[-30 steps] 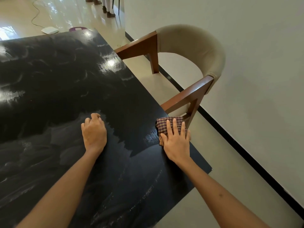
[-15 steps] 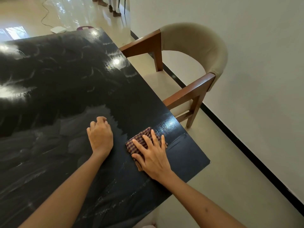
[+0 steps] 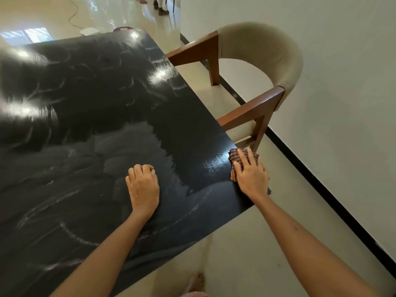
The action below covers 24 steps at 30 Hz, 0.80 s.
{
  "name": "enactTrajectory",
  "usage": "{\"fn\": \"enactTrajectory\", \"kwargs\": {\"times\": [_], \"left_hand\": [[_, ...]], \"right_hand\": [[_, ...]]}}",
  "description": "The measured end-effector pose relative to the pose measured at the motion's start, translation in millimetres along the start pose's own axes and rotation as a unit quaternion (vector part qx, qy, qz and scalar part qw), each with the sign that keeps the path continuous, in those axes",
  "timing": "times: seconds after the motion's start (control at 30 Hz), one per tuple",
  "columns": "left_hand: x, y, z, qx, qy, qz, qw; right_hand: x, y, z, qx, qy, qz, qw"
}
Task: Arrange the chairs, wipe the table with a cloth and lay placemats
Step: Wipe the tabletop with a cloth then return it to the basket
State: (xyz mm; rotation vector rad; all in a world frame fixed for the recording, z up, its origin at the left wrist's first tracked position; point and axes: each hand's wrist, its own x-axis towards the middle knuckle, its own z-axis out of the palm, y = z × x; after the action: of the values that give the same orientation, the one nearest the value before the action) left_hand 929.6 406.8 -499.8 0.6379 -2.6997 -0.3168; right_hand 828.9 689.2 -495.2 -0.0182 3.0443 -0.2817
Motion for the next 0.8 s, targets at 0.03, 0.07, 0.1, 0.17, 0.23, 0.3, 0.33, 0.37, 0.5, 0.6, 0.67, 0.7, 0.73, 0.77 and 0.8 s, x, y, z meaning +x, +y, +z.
{"fn": "enactTrajectory", "kwargs": {"times": [0.03, 0.07, 0.1, 0.17, 0.23, 0.3, 0.33, 0.37, 0.5, 0.6, 0.67, 0.7, 0.73, 0.77, 0.8], "left_hand": [[-5.6, -0.4, -1.4, -0.005, -0.003, 0.000, 1.000], [-11.1, -1.7, -2.3, -0.009, -0.006, 0.001, 1.000], [-15.3, -3.3, -2.6, -0.008, -0.008, 0.003, 1.000], [-21.6, -7.8, -3.2, 0.002, -0.007, 0.017, 1.000], [-23.0, -9.3, -3.8, 0.011, -0.003, 0.029, 1.000], [-22.3, -7.9, -5.3, 0.016, -0.005, 0.029, 0.999], [-22.8, -7.1, -6.0, 0.018, -0.009, 0.030, 0.999], [-23.7, -6.6, -6.4, 0.018, -0.013, 0.030, 0.999], [-25.4, -8.0, -5.9, 0.007, -0.017, 0.029, 0.999], [-25.1, -6.7, -6.0, -0.007, -0.010, 0.031, 0.999], [-25.1, -4.9, -6.6, -0.015, -0.005, 0.032, 0.999], [-25.3, -4.4, -7.0, -0.016, -0.005, 0.031, 0.999], [-25.6, -4.2, -7.2, -0.018, -0.005, 0.030, 0.999], [-25.5, -4.0, -6.9, -0.020, -0.005, 0.029, 0.999], [-25.2, -4.2, -6.8, -0.023, -0.005, 0.028, 0.999]], "right_hand": [[-2.7, -0.1, -0.3, -0.009, 0.002, 0.000, 1.000], [-5.5, -1.9, 0.2, -0.020, 0.004, -0.006, 1.000], [-8.3, -4.6, 1.3, -0.028, 0.008, -0.013, 0.999], [-20.6, -13.0, 3.8, -0.037, 0.013, -0.049, 0.998], [-43.2, -27.2, 9.5, -0.040, 0.009, -0.113, 0.993], [-77.6, -50.4, 16.8, -0.030, 0.008, -0.180, 0.983], [-96.6, -62.3, 20.9, -0.017, 0.010, -0.210, 0.977], [-114.6, -71.9, 24.5, -0.006, 0.012, -0.237, 0.971], [-143.7, -74.5, 32.6, -0.008, 0.008, -0.295, 0.955], [-127.9, -57.1, 25.7, -0.027, 0.005, -0.280, 0.960], [-108.8, -36.2, 20.2, -0.031, 0.010, -0.212, 0.977], [-98.8, -22.6, 17.2, -0.034, 0.008, -0.170, 0.985], [-89.9, -8.3, 13.4, -0.039, 0.006, -0.130, 0.991], [-81.7, 5.8, 9.5, -0.043, 0.004, -0.097, 0.994], [-75.5, 17.6, 5.5, -0.040, 0.004, -0.068, 0.997]]}}
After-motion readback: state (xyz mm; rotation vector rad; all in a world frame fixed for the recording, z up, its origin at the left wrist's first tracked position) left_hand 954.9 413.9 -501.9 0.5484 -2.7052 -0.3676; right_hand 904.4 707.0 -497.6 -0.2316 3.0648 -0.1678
